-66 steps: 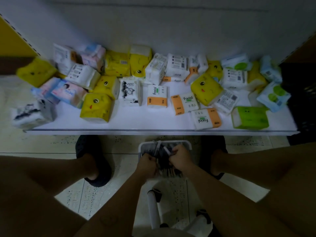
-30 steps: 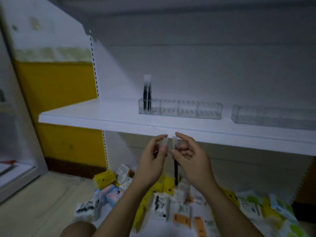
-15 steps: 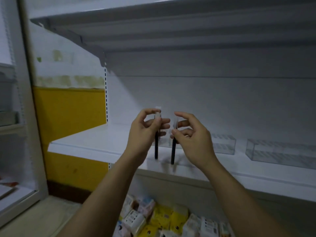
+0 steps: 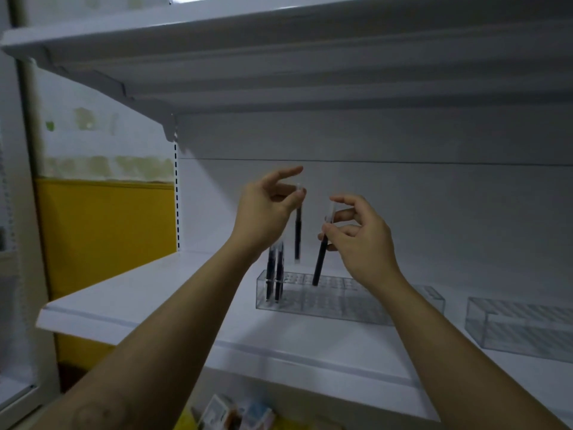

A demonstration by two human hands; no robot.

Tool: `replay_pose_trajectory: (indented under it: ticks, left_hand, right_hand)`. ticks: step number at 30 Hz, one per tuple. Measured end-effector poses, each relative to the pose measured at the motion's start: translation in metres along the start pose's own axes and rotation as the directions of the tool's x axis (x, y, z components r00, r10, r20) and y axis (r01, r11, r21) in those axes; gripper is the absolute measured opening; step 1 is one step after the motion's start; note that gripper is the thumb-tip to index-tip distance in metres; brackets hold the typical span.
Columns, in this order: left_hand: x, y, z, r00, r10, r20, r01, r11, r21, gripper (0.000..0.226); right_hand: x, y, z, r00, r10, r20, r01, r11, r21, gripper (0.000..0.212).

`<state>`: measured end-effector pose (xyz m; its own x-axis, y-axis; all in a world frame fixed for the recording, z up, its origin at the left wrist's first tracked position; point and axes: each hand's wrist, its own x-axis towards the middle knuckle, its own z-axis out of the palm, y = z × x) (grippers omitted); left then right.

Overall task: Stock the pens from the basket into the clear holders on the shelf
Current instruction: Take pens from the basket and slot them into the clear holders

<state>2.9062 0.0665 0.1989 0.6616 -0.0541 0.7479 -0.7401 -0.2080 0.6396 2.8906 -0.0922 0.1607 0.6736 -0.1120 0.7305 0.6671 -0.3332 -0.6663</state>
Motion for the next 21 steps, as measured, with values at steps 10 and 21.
replay_pose_trajectory:
  ticks: [10, 21]
  left_hand:
    - [0.020, -0.031, 0.009, 0.998, 0.015, 0.056, -0.028, 0.968, 0.248, 0.018]
    - [0.031, -0.051, 0.002, 1.000, 0.012, 0.027, -0.020, 0.944, 0.329, 0.020]
  right_hand:
    - [0.031, 0.032, 0.016, 0.999, -0.010, -0.043, 0.010, 1.000, 0.016, 0.034]
    - [0.040, 0.059, 0.031, 1.000, 0.009, 0.024, -0.008, 1.000, -0.020, 0.036]
